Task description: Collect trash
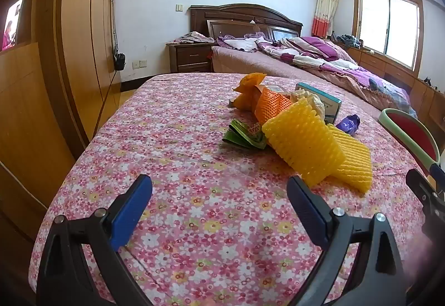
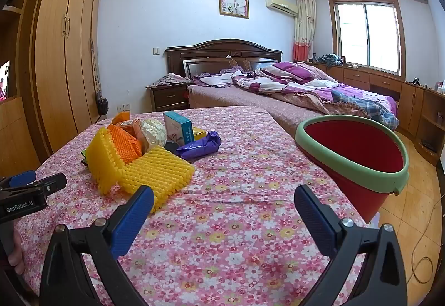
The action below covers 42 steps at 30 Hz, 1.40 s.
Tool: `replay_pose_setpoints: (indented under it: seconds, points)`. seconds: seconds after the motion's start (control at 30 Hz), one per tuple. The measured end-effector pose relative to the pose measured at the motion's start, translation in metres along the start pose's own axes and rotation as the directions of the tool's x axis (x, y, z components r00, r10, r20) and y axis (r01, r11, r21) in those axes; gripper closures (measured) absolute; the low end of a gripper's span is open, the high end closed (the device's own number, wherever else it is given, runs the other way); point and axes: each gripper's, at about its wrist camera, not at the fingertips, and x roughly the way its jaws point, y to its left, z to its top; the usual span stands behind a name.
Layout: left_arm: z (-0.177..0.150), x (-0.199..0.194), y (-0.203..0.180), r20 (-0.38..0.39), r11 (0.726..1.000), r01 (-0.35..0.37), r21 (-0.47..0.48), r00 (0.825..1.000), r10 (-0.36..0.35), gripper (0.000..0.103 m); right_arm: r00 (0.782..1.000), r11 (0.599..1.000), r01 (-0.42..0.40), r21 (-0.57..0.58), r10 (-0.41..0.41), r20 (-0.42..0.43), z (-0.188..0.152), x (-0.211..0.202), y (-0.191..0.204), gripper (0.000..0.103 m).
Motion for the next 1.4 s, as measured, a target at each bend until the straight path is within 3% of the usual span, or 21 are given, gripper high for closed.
replay_pose_setpoints:
  seconds: [1.4]
  points:
    - [0.0,0.0,0.0003,-0.005,1.0,0.004,-0.006,1.0,-0.004,0.006,1.0,1.0,0.0,0.0,0.0,0.001,-0.0005,0.0,-0.0003,0.0]
